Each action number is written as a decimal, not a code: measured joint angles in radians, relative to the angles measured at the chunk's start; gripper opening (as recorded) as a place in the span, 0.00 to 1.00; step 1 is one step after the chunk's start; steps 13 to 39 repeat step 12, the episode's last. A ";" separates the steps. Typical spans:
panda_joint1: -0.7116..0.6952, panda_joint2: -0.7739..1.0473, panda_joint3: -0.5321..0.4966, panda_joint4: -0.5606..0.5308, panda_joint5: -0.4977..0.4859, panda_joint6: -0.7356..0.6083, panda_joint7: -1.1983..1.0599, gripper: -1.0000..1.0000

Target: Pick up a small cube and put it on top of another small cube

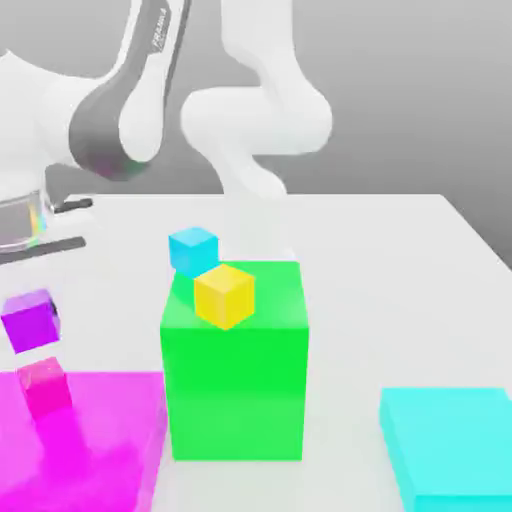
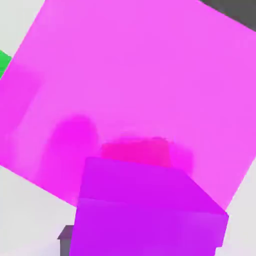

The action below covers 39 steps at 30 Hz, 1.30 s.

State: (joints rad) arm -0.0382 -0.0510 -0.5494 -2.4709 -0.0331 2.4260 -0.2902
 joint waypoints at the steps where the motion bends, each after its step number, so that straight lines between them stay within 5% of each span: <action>1: 0.003 0.018 0.001 0.001 0.016 0.014 -0.009 0.00; 5: 0.004 0.119 0.007 -0.014 0.104 0.113 -0.070 0.00; 6: 0.000 0.139 0.010 -0.018 0.122 0.135 -0.083 1.00; 39: -0.001 0.150 0.011 -0.020 0.130 0.146 -0.089 1.00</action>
